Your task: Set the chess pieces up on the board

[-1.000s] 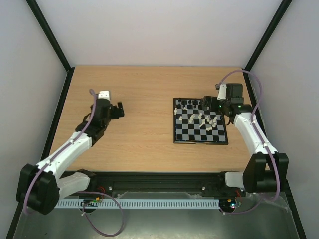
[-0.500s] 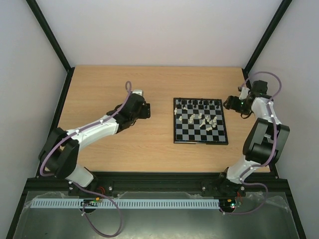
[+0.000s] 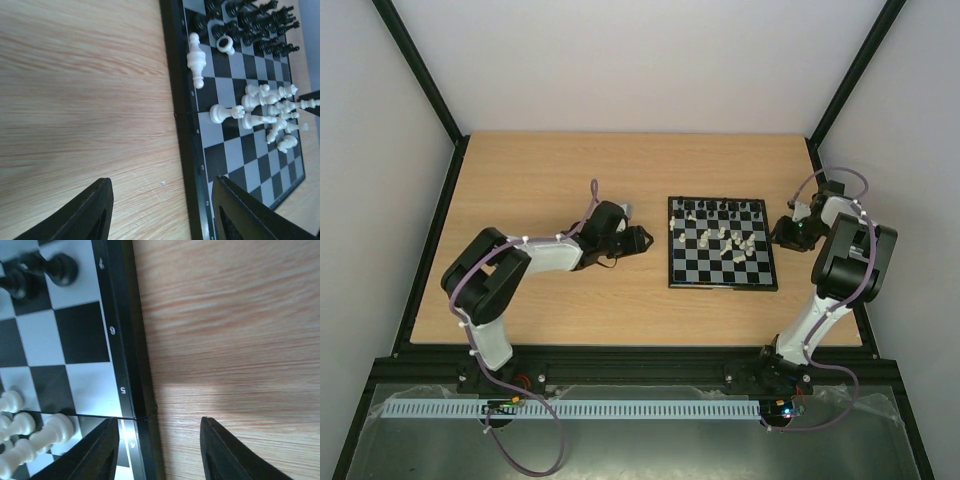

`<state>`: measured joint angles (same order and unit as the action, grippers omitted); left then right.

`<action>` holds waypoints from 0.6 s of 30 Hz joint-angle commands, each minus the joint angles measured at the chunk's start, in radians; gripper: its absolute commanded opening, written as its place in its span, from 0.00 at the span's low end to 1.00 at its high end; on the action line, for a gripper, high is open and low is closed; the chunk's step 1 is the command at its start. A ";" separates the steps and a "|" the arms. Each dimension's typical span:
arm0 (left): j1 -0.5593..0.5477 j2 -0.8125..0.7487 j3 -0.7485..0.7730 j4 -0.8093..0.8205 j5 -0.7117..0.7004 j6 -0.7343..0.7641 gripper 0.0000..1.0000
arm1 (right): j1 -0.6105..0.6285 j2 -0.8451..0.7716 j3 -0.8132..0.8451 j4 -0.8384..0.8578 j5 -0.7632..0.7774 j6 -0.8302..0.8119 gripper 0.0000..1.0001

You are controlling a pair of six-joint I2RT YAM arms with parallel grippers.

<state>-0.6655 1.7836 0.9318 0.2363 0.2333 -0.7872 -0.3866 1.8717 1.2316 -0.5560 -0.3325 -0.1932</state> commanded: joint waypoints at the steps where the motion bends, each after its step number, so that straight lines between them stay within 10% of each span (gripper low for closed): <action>1: -0.014 0.048 0.011 0.108 0.102 -0.084 0.56 | -0.003 0.036 0.009 -0.074 -0.011 -0.021 0.41; 18: -0.064 0.187 0.088 0.107 0.138 -0.115 0.51 | -0.002 0.079 -0.018 -0.092 -0.077 -0.077 0.32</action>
<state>-0.7189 1.9461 0.9966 0.3286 0.3557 -0.8883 -0.3874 1.9118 1.2316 -0.5682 -0.3756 -0.2329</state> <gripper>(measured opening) 0.521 0.324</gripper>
